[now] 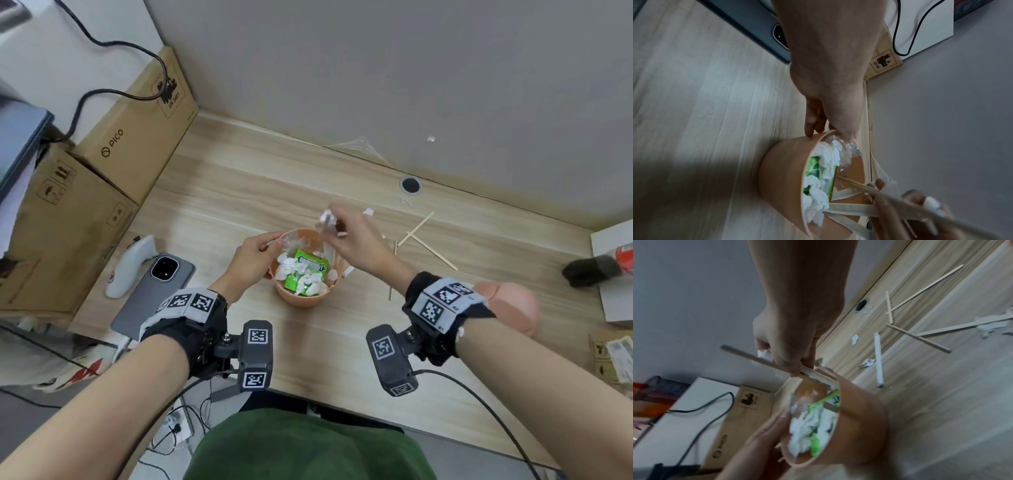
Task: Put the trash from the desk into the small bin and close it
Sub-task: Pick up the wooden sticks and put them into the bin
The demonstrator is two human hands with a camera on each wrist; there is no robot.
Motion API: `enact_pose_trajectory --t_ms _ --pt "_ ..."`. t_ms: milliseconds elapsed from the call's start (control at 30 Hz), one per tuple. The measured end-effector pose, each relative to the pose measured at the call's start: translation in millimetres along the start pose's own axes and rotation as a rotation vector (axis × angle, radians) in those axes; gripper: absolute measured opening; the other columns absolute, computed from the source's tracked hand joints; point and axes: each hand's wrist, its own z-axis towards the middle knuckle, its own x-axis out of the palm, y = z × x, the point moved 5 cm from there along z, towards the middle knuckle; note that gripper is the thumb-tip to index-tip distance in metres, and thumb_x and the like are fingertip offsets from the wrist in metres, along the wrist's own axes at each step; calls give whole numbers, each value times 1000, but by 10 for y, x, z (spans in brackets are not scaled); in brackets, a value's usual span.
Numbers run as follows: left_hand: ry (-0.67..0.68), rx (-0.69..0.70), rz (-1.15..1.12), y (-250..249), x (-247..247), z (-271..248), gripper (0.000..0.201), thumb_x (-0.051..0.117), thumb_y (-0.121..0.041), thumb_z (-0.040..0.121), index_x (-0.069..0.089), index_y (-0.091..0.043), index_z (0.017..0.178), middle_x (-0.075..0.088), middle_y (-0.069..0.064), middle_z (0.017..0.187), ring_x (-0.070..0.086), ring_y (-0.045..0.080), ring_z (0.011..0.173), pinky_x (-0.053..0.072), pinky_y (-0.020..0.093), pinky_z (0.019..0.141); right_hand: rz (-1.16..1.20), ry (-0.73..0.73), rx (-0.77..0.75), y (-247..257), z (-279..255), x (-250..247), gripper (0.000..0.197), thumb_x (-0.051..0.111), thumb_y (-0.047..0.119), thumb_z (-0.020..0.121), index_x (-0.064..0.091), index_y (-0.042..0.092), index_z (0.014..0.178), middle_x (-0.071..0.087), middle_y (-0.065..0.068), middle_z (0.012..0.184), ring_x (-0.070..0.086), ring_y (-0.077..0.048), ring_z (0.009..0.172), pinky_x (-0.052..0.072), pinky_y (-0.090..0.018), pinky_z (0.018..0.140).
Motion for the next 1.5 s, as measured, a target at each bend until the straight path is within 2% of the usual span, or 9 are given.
enact_pose_trajectory --t_ms 100,267,533,667,800,1000,1100,1267,1500 --pt "1 -15 -14 8 -2 -5 27 53 -32 99 67 -30 122 64 1 76 62 18 73 57 34 66 -35 48 3 -120 -95 81 18 57 6 82 48 17 93 61 0 85 55 -16 73 51 -41 70" --pt "3 -22 -29 44 12 22 27 52 -30 100 66 -29 123 66 7 84 61 20 75 58 39 70 -11 68 23 -73 -43 -7 36 58 15 87 46 18 121 55 4 112 55 -15 101 47 -29 87" --pt "11 -17 -38 80 12 36 28 52 -30 99 67 -30 123 67 3 80 61 20 75 57 40 70 -221 166 55 -46 3 197 32 34 7 98 53 4 123 60 -12 123 54 -27 115 39 -29 94" --pt "15 -20 -33 81 4 46 28 54 -33 99 67 -32 123 66 0 79 58 16 71 52 31 60 -217 152 20 10 -9 189 28 44 11 95 55 8 120 60 -9 120 54 -25 113 39 -29 94" --pt "13 -19 -32 92 -2 57 26 54 -34 98 68 -34 120 65 2 78 55 16 70 50 29 59 -151 320 56 65 -28 133 40 54 30 92 47 19 130 59 -1 128 55 -20 115 43 -34 97" --pt "25 -23 -26 84 -9 62 27 53 -32 99 67 -33 122 64 -1 75 53 17 70 48 29 60 -89 477 106 8 -129 118 66 67 29 86 34 22 143 44 3 144 44 -10 124 34 -20 98" --pt "28 -24 -20 83 -10 69 28 53 -32 99 66 -32 124 65 -1 77 52 18 72 47 28 59 69 394 184 -26 -98 22 52 66 21 87 45 20 135 54 3 127 60 -21 112 50 -35 96" --pt "21 -19 -14 73 -11 67 29 52 -31 100 66 -30 125 64 -3 77 52 16 70 46 26 57 45 282 156 -63 -54 -129 17 61 4 84 64 16 96 64 6 90 69 -25 85 58 -40 77" --pt "25 -17 -15 102 -8 85 29 52 -32 99 66 -31 124 64 7 84 52 20 73 47 29 59 -74 199 146 -73 -123 -201 14 69 15 80 66 27 88 62 5 91 60 -13 84 46 -20 75"
